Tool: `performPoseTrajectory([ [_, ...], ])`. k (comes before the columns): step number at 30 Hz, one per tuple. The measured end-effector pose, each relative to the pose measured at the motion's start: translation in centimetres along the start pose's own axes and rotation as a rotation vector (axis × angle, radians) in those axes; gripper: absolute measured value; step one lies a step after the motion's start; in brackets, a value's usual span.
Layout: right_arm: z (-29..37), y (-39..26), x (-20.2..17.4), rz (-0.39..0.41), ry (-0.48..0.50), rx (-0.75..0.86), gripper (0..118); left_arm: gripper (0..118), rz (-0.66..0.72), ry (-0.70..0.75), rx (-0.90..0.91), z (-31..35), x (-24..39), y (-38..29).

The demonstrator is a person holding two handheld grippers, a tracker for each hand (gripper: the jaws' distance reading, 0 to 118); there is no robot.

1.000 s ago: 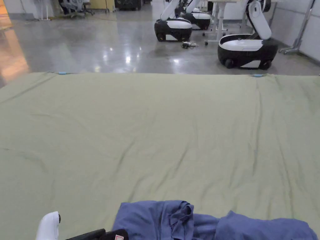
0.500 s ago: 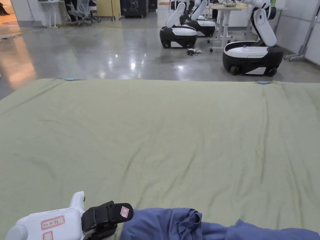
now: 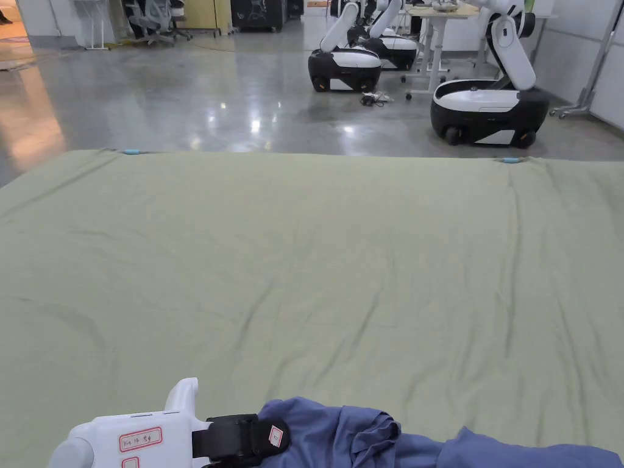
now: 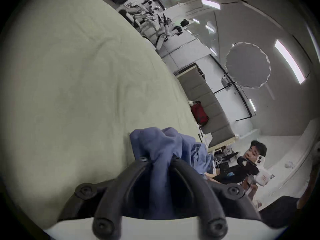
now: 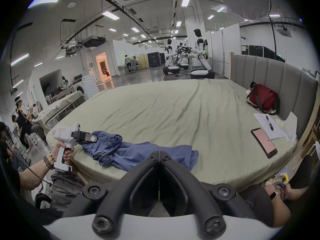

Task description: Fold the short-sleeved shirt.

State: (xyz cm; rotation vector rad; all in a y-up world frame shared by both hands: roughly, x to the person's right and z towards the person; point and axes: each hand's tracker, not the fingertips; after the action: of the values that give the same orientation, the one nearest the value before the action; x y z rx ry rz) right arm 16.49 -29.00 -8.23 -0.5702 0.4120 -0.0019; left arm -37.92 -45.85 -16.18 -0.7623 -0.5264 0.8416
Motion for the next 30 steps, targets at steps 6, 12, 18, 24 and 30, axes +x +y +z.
performPoseTrajectory([
  [6,0.2,0.2,-0.1,0.000,-0.006,-0.004,3,13,-0.033,0.015,0.036,2.5,0.6,0.6],
  [12,0.3,0.5,-0.3,0.011,-0.004,-0.001,3,13,-0.005,0.068,0.110,9.5,-2.2,2.5],
  [18,-0.3,0.8,-1.0,0.018,0.005,0.001,3,13,0.048,0.148,0.152,15.6,-3.9,3.1],
  [24,-0.9,0.8,-1.6,0.022,0.019,0.000,3,13,-0.014,0.207,0.138,14.2,-0.1,3.3],
  [30,-1.2,0.8,-1.1,0.031,0.014,-0.017,3,13,-0.134,0.301,0.176,11.4,11.2,2.5],
])
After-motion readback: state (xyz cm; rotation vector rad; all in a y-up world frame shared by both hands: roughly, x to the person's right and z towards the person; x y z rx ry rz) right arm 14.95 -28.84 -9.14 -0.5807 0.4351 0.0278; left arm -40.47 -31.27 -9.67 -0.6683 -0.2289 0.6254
